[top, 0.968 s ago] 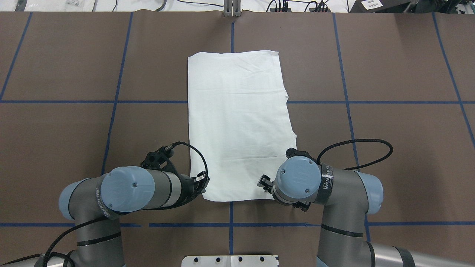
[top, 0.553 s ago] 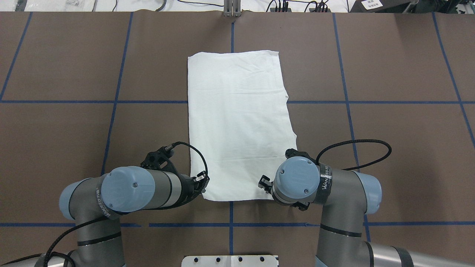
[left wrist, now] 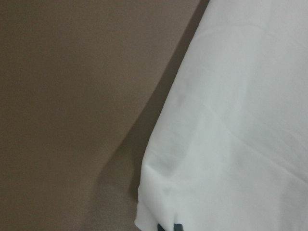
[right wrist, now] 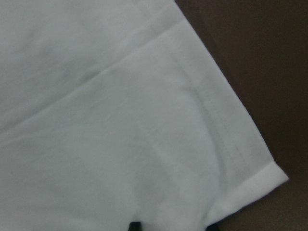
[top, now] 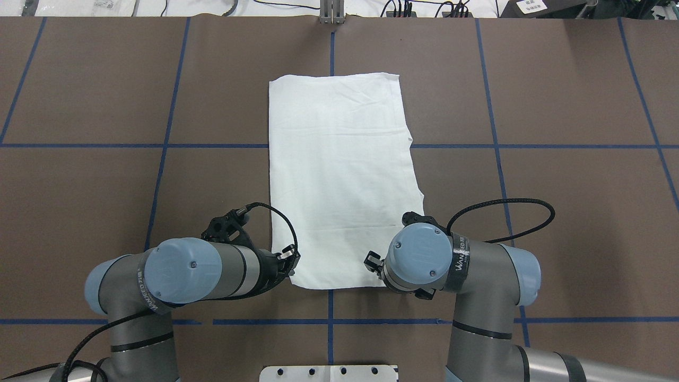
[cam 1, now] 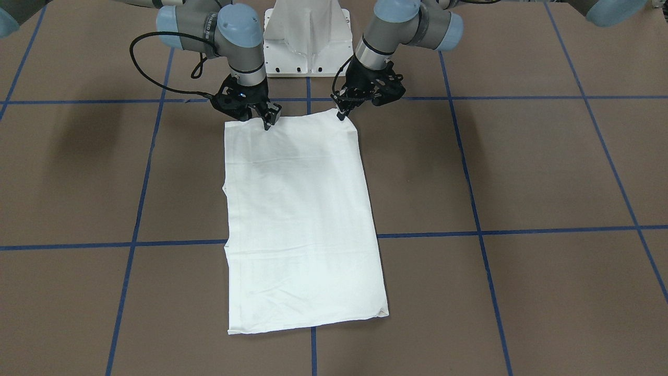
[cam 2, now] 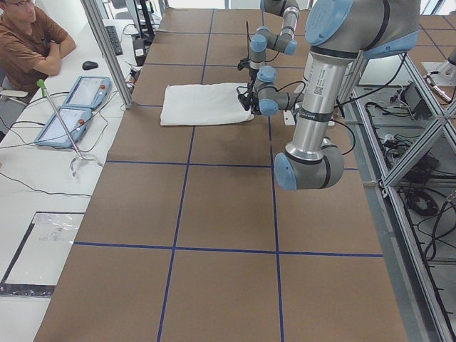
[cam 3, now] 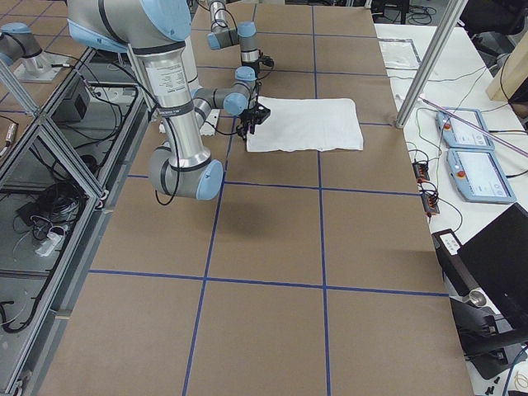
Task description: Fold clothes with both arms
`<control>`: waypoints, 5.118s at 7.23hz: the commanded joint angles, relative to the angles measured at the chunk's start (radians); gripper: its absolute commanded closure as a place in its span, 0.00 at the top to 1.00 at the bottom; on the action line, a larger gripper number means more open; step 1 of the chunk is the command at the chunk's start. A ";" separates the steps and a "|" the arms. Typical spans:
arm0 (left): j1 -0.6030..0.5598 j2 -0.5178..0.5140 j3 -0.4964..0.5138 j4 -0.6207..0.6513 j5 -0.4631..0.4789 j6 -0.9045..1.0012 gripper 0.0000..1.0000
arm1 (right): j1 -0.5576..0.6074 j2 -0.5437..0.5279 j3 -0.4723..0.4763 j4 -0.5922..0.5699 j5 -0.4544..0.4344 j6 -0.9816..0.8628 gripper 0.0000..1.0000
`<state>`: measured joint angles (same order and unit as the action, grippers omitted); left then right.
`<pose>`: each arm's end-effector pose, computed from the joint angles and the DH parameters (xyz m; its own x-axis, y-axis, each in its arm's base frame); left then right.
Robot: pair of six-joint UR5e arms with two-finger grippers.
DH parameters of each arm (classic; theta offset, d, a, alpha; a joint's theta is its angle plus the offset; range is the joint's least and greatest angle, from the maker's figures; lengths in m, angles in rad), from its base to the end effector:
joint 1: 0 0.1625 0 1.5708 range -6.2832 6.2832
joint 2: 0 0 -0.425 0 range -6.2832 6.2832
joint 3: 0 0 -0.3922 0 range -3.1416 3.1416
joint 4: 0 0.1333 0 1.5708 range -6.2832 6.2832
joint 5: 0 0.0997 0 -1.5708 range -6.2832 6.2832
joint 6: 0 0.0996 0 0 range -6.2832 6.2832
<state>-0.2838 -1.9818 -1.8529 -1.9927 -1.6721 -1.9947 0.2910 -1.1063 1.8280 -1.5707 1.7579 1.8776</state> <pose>0.5457 -0.2875 0.2556 0.3064 -0.5156 -0.8001 0.3483 0.8430 -0.4099 -0.5651 -0.2891 0.2909 0.6359 0.5002 0.5877 -0.3737 0.8659 -0.3326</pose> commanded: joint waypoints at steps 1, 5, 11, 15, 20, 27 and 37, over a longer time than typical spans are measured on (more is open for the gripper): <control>0.000 -0.002 0.001 0.000 0.000 0.001 0.00 | 0.000 0.016 0.004 -0.005 0.000 0.002 0.00; 0.000 -0.006 -0.014 0.000 -0.002 0.001 0.00 | 0.026 0.020 0.022 0.007 0.005 0.021 0.00; 0.084 0.099 -0.377 0.168 -0.012 -0.038 0.00 | -0.036 -0.020 0.351 -0.164 0.145 0.078 0.00; 0.100 0.084 -0.444 0.244 -0.055 -0.035 0.00 | 0.028 0.012 0.326 -0.173 0.212 -0.040 0.00; -0.262 -0.031 -0.241 0.235 -0.186 0.094 0.00 | 0.308 0.155 0.120 -0.134 0.219 -0.192 0.00; -0.377 -0.158 0.210 -0.056 -0.183 0.114 0.00 | 0.370 0.290 -0.237 -0.002 0.222 -0.216 0.00; -0.437 -0.149 0.238 -0.071 -0.186 0.119 0.99 | 0.448 0.298 -0.283 0.038 0.282 -0.259 1.00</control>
<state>-0.7011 -2.1368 -1.6103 -2.0650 -1.8560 -1.8812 0.7089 -0.8002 1.5394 -1.5311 2.0360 1.6422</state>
